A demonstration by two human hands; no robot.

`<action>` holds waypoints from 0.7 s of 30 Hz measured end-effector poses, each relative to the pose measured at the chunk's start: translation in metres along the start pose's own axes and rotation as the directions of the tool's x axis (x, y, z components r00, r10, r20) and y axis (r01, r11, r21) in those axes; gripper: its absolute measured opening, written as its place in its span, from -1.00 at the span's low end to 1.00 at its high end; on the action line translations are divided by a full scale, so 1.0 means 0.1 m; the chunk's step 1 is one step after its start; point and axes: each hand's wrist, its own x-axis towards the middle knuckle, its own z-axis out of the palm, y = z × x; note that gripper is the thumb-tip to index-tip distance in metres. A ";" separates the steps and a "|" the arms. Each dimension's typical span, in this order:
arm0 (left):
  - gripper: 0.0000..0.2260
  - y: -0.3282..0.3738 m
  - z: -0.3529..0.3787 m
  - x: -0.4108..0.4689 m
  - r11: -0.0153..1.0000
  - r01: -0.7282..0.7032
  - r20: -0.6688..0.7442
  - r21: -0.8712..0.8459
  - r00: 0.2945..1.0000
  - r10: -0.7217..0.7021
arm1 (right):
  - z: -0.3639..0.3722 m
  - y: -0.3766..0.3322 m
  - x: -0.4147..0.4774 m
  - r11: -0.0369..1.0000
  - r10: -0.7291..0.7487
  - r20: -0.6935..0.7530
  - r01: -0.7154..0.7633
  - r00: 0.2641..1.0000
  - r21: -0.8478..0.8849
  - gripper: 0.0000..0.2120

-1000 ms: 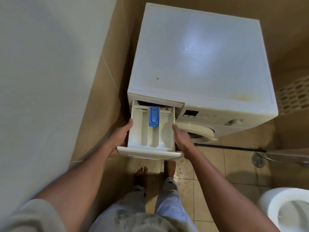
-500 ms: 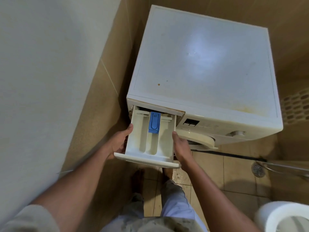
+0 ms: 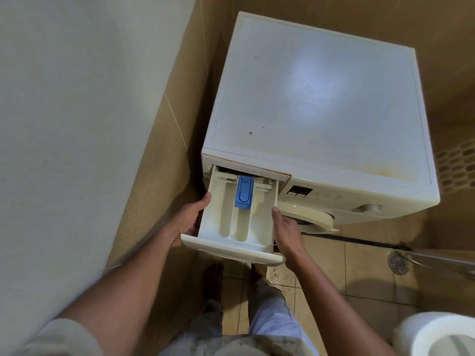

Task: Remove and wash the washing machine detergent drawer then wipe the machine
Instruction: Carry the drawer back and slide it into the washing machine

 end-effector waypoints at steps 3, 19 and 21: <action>-0.48 0.00 -0.02 0.01 1.000 0.007 0.003 -0.019 1.000 -0.007 | 0.02 0.02 -0.01 1.000 -0.008 -0.004 0.008 1.000 0.007 -0.51; -0.59 0.43 0.04 0.20 1.000 -0.014 -0.004 0.024 1.000 0.014 | 0.08 -0.27 0.39 0.998 0.051 -0.040 -0.053 0.998 -0.044 -0.48; -0.59 0.43 0.04 0.22 0.999 -0.024 -0.008 0.036 1.000 0.025 | 0.07 -0.28 0.42 0.997 0.050 -0.044 -0.052 0.998 -0.049 -0.50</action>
